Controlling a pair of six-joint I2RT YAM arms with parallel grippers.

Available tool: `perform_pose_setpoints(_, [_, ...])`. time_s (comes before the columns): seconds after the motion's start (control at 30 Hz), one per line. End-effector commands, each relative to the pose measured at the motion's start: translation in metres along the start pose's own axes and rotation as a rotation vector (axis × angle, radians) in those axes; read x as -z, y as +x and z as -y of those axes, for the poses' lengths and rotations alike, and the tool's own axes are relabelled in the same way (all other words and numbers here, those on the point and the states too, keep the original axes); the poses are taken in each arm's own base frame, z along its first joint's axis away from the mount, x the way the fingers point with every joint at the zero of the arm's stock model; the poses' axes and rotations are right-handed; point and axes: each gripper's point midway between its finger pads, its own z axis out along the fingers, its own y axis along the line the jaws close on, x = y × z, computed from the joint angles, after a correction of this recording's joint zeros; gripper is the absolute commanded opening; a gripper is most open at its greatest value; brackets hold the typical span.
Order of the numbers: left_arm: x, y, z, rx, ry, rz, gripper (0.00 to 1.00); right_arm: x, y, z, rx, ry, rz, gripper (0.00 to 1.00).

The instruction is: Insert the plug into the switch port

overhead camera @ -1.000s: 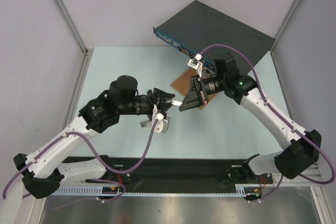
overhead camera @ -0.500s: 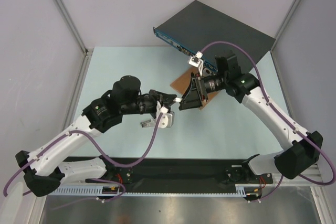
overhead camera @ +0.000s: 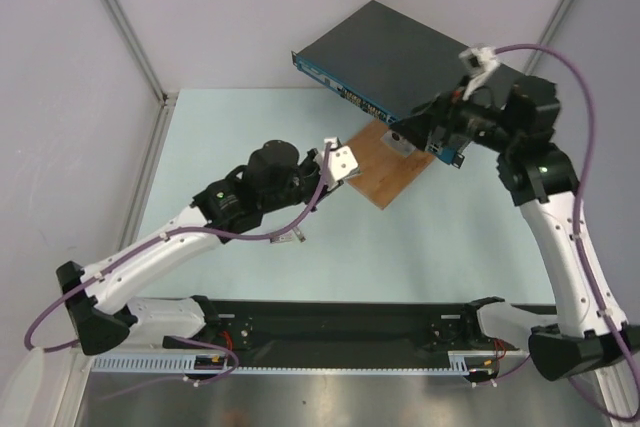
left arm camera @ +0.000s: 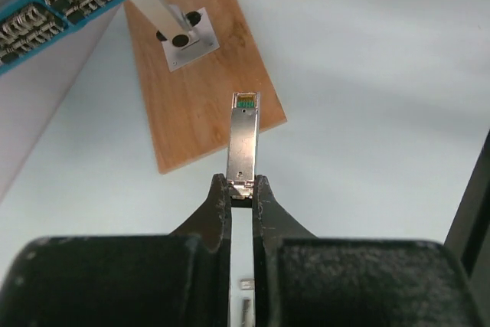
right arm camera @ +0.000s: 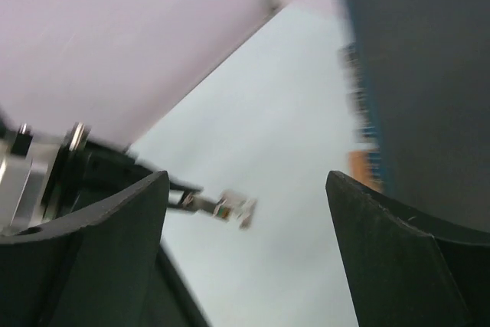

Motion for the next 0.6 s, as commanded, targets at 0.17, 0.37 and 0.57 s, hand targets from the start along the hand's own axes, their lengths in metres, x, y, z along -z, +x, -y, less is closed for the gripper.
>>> perform_pose_setpoints(0.17, [-0.045, -0.036, -0.036, 0.386, -0.296, 0.031, 0.0, 0.084, -0.025, 0.078, -0.19, 0.477, 0.238, 0.89])
perform_pose_setpoints(0.37, [-0.077, -0.047, -0.042, 0.424, -0.308, 0.043, 0.01, 0.116, 0.012, 0.12, -0.388, 0.561, 0.202, 0.91])
perform_pose_setpoints(0.57, [-0.097, -0.049, -0.038, 0.469, -0.289, 0.051, 0.0, 0.111, 0.039, 0.15, -0.544, 0.518, 0.17, 0.88])
